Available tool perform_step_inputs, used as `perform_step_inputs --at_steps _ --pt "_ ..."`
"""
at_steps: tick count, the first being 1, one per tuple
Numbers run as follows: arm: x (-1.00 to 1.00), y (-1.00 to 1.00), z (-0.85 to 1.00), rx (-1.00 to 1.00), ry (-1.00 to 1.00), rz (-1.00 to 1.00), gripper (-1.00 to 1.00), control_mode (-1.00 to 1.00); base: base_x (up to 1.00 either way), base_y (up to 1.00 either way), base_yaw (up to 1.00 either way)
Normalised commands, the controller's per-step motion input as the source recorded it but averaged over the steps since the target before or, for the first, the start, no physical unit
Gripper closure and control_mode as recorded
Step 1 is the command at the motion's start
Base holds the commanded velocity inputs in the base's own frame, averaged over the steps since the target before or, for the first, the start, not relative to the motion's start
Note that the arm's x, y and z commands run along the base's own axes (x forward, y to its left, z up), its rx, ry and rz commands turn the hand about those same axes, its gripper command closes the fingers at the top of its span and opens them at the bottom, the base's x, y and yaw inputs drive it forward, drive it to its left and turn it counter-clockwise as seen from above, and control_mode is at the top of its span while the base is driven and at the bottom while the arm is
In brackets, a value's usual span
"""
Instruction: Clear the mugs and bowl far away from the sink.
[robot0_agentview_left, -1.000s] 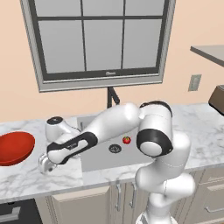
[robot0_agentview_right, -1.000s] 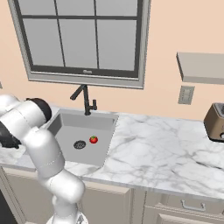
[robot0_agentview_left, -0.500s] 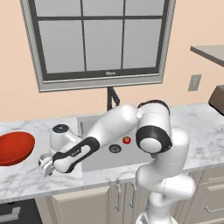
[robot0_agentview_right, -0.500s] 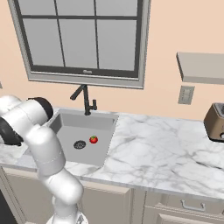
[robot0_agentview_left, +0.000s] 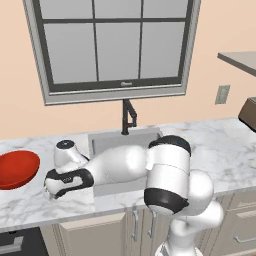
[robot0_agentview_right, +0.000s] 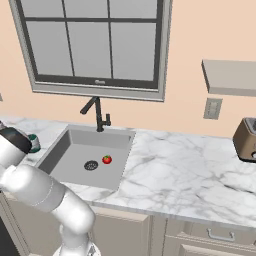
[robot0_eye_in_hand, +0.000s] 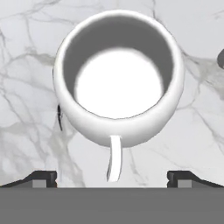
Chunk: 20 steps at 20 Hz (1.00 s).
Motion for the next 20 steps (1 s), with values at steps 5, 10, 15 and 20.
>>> perform_step_inputs --at_steps 5,10,15,20 --pt "0.39 0.20 0.00 -0.08 0.06 0.00 -1.00 -1.00 0.00 0.00 0.00" --pt "0.17 0.25 0.32 -0.09 0.04 0.00 -1.00 -1.00 0.00 0.00 0.00" --pt "0.04 0.16 0.08 -0.05 0.03 0.00 -1.00 -1.00 0.00 0.00 0.00" --pt "0.00 0.00 -0.13 0.00 0.01 0.00 -1.00 -1.00 0.00 0.00 0.00"
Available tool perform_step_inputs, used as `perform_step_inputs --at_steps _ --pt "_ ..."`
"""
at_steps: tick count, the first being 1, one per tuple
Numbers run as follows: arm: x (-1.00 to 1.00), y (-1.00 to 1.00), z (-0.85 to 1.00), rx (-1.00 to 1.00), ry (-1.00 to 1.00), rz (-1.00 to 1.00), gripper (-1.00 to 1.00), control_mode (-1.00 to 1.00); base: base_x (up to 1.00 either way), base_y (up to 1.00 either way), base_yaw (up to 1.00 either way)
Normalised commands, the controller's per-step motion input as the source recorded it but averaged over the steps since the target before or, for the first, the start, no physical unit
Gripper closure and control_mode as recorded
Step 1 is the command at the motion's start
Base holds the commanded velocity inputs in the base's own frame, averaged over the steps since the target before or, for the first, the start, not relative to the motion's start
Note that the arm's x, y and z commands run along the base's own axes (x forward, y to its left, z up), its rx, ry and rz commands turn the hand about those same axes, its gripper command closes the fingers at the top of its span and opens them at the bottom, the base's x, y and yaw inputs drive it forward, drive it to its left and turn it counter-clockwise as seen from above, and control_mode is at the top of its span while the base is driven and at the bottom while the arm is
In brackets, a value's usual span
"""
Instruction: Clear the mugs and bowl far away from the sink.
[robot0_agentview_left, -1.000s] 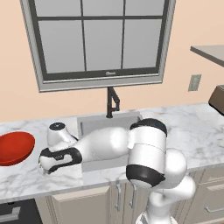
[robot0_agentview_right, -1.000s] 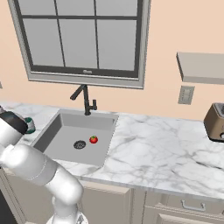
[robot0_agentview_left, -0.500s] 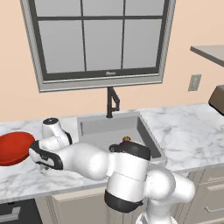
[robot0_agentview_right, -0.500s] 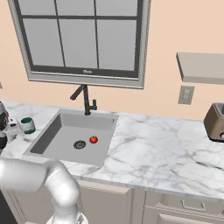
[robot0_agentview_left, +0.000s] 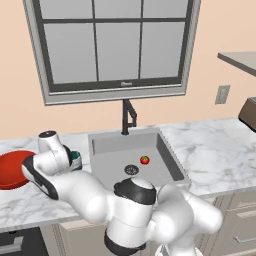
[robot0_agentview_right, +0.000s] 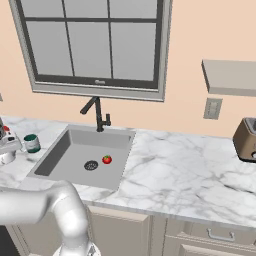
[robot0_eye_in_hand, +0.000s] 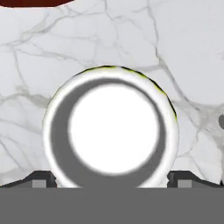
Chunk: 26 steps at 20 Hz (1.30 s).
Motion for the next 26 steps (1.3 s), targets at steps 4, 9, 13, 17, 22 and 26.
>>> perform_step_inputs --at_steps 4,9,13,17,22,26 --pt "-0.08 0.00 -0.16 0.00 0.00 -0.02 -1.00 -1.00 0.00 0.00 0.00" --pt "-0.09 0.00 -0.12 0.00 0.00 -0.05 -1.00 -1.00 0.00 0.00 0.00" --pt "-0.02 0.00 -0.10 0.00 0.00 -0.06 -1.00 -1.00 0.00 0.00 0.00" --pt "-0.10 -0.02 -0.03 0.00 0.00 -0.08 -1.00 -1.00 0.00 0.00 0.00" --pt "-0.29 -0.13 0.00 0.00 0.01 -0.17 -1.00 -1.00 0.00 0.00 0.00" --pt "-0.44 -0.02 0.00 0.00 0.00 -0.29 -1.00 -1.00 0.00 0.00 0.00"
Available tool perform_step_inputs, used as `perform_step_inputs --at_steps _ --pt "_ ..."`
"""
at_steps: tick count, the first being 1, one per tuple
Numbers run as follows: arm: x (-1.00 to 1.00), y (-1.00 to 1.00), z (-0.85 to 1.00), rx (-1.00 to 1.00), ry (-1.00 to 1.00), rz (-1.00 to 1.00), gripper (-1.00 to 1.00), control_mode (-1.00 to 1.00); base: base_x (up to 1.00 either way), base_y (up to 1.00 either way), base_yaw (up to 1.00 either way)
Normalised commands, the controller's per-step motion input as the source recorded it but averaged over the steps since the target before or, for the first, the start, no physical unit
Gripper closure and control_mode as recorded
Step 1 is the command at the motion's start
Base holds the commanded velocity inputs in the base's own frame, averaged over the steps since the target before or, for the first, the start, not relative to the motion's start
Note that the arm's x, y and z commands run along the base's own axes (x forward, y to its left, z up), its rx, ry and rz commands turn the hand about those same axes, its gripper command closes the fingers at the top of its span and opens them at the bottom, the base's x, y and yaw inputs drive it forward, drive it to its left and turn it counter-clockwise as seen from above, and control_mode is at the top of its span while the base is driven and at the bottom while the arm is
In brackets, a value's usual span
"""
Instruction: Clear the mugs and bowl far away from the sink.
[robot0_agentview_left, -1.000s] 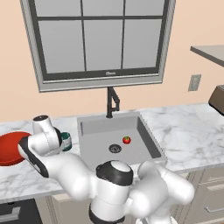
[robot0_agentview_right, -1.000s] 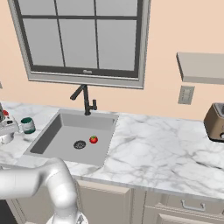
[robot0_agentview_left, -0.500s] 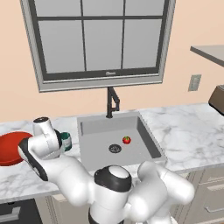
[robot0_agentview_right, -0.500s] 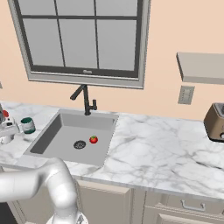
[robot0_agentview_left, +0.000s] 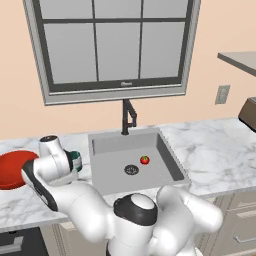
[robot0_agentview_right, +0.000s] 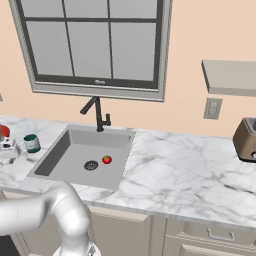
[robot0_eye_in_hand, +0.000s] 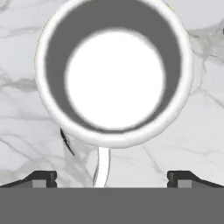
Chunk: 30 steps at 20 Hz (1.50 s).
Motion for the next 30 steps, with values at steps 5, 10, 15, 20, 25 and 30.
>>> perform_step_inputs --at_steps 5,10,15,20,25,30 --pt "-0.03 0.00 0.00 0.00 0.00 -0.27 -1.00 -1.00 0.00 0.00 0.00" --pt "0.37 0.07 0.17 -0.07 0.01 -0.33 -1.00 -1.00 0.00 0.00 0.00" --pt "0.06 0.35 0.21 -0.09 0.00 -0.17 -1.00 -1.00 0.00 0.00 0.00" --pt "0.03 0.10 0.00 -0.01 0.00 -0.01 -1.00 -1.00 0.00 0.00 0.00" --pt "0.06 -0.01 0.00 0.00 0.00 0.00 -1.00 -1.00 0.00 0.00 0.00" --pt "-0.31 -0.13 0.00 0.00 0.00 0.00 -1.00 -1.00 0.00 0.00 0.00"
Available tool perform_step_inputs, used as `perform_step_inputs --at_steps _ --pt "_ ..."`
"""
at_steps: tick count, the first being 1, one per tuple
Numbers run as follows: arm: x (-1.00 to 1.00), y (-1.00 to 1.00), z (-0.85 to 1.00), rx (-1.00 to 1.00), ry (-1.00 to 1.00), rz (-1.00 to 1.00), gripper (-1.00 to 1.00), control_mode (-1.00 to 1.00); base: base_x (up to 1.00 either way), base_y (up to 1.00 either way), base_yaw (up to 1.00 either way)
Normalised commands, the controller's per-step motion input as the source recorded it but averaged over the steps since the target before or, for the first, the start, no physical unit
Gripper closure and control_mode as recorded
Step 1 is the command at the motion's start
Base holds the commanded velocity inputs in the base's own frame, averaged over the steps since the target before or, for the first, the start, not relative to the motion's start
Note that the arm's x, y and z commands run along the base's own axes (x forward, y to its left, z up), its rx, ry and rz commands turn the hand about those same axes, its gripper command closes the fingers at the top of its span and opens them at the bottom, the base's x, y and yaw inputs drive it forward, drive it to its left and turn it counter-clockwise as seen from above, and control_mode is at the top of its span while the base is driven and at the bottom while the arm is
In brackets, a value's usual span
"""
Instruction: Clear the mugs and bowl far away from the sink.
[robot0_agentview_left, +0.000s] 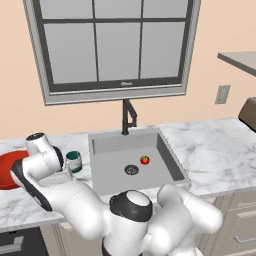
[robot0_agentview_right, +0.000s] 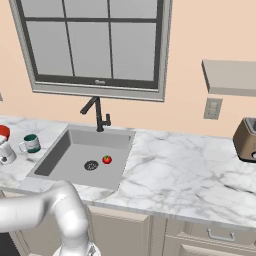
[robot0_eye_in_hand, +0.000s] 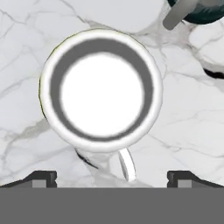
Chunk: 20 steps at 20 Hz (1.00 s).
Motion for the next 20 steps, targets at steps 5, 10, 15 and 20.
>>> perform_step_inputs --at_steps 5,10,15,20 --pt "-0.02 -0.31 0.00 0.00 0.00 0.00 -1.00 -1.00 0.00 0.00 0.00" --pt "0.00 -0.16 0.00 0.00 0.00 0.00 -1.00 -1.00 0.00 0.00 0.00" --pt "0.00 0.24 0.00 0.00 0.00 0.00 -1.00 -1.00 0.00 0.00 0.00" --pt "0.05 0.05 0.00 0.00 0.00 0.00 -1.00 -1.00 0.00 0.00 0.00"
